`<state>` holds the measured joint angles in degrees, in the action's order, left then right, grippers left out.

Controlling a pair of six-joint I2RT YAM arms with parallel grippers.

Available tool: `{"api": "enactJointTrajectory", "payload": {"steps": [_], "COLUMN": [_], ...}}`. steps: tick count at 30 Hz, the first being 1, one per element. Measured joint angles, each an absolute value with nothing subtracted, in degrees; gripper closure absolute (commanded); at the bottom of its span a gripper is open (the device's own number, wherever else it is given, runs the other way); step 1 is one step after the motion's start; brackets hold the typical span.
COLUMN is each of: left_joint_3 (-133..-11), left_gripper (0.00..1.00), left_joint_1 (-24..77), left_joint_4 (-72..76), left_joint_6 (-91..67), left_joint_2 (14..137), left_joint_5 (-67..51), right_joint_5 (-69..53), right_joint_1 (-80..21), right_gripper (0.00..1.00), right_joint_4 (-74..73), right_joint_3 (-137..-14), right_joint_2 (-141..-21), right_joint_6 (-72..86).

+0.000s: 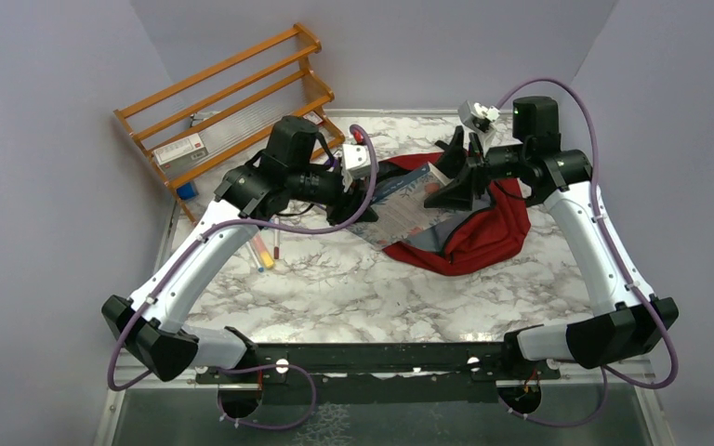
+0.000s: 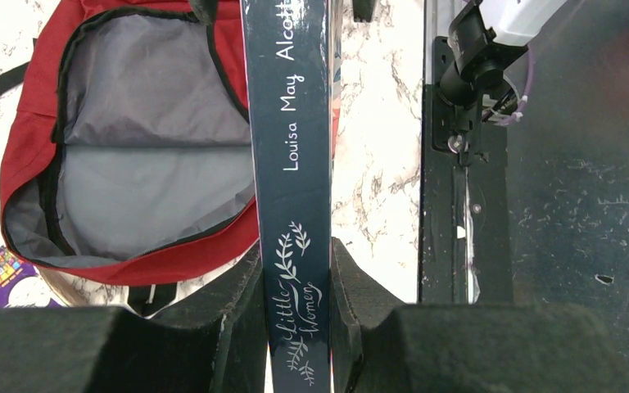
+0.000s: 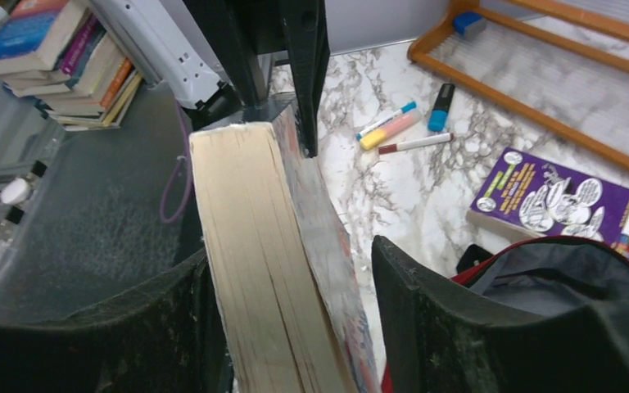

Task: Pack the student bag
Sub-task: Pick up the book from the center of the board.

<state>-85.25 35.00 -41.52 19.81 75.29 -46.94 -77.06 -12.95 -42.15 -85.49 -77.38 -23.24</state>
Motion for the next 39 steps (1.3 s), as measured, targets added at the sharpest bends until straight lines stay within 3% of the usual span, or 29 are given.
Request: {"api": "enactJointTrajectory", "payload": {"steps": [3,7,10,11,14,18,25,28,39], "left_joint_3": [-85.9,-87.0,-87.3,-87.4,-87.4,-87.3,-85.2,-82.9,-72.4], "left_gripper": [1.00,1.00,0.88,0.80,0.56,0.32,0.21,0.02,0.01], "left_joint_1": [35.0,35.0,35.0,35.0,35.0,35.0,35.0,35.0,35.0], "left_joint_4": [-41.6,-41.7,-41.7,-41.6,-41.2,-38.4,-30.1,-26.2,-4.3], "left_joint_6": [19.8,19.7,19.3,19.1,18.2,16.5,13.0,10.5,-6.9], "left_joint_2": [76.5,77.8,77.9,77.9,77.9,77.2,69.7,66.2,60.8], "left_joint_5": [-46.9,-46.9,-46.9,-46.8,-46.6,-46.0,-46.1,-46.6,-51.2], "right_joint_5": [-77.5,-77.8,-78.4,-78.6,-79.0,-78.9,-79.0,-78.8,-74.1], "right_joint_1": [-13.0,-13.0,-13.0,-13.0,-12.9,-12.8,-12.8,-12.8,-12.8], "right_gripper": [0.53,0.80,0.96,0.99,0.99,0.99,0.99,0.99,0.99], "right_joint_4": [-43.2,-43.4,-43.4,-43.1,-41.4,-34.0,-5.7,3.6,30.8], "right_joint_3": [-85.3,-85.2,-85.2,-85.2,-84.3,-80.4,-68.8,-68.0,-65.0], "right_joint_2": [-77.4,-77.5,-77.5,-77.5,-77.2,-74.5,-63.6,-60.5,-56.0], "right_joint_6": [-24.1,-24.7,-24.8,-24.7,-23.2,-17.3,6.9,14.2,33.9]}}
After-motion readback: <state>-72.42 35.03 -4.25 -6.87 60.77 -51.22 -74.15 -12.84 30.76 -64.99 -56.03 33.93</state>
